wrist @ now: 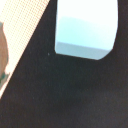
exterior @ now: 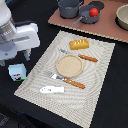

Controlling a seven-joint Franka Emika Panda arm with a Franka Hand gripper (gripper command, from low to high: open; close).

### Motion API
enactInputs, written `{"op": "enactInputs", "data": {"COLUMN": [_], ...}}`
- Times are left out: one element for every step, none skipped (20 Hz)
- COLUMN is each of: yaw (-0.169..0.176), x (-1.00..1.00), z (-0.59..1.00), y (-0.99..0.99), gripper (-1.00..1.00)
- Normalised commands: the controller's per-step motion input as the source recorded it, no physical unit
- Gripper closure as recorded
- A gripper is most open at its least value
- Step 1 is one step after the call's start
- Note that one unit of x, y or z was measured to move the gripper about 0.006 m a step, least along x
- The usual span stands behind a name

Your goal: Interact with the objects in diverse but meaningful ways.

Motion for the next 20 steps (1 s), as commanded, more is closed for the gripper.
{"op": "enactInputs", "data": {"yaw": [-0.044,-0.034,-0.027,-0.026,-0.024,-0.023,-0.021,-0.019,-0.018,-0.018,-0.018,-0.017,-0.017,-0.016,-0.016,-0.016,-0.016,-0.018,-0.017,-0.015], "x": [0.00,0.00,0.00,0.00,0.00,0.00,0.00,-0.01,-0.04,-0.04,-0.03,-0.04,-0.06,-0.07,-0.08,-0.10,-0.14,-0.16,-0.16,-0.14], "z": [-0.22,-0.22,-0.21,-0.21,-0.21,-0.22,-0.23,-0.25,-0.27,-0.27,-0.27,-0.28,-0.29,-0.30,-0.30,-0.31,-0.31,-0.31,-0.31,-0.30], "y": [-0.01,0.00,0.00,0.00,0.00,0.00,-0.01,-0.03,-0.05,-0.04,-0.02,-0.02,-0.05,-0.07,-0.09,-0.09,-0.14,-0.17,-0.16,-0.15], "gripper": [-1.00,-1.00,-1.00,-1.00,-1.00,-1.00,-1.00,-1.00,-1.00,-1.00,-1.00,-1.00,-1.00,-1.00,-1.00,-1.00,-1.00,-1.00,-1.00,-1.00]}}
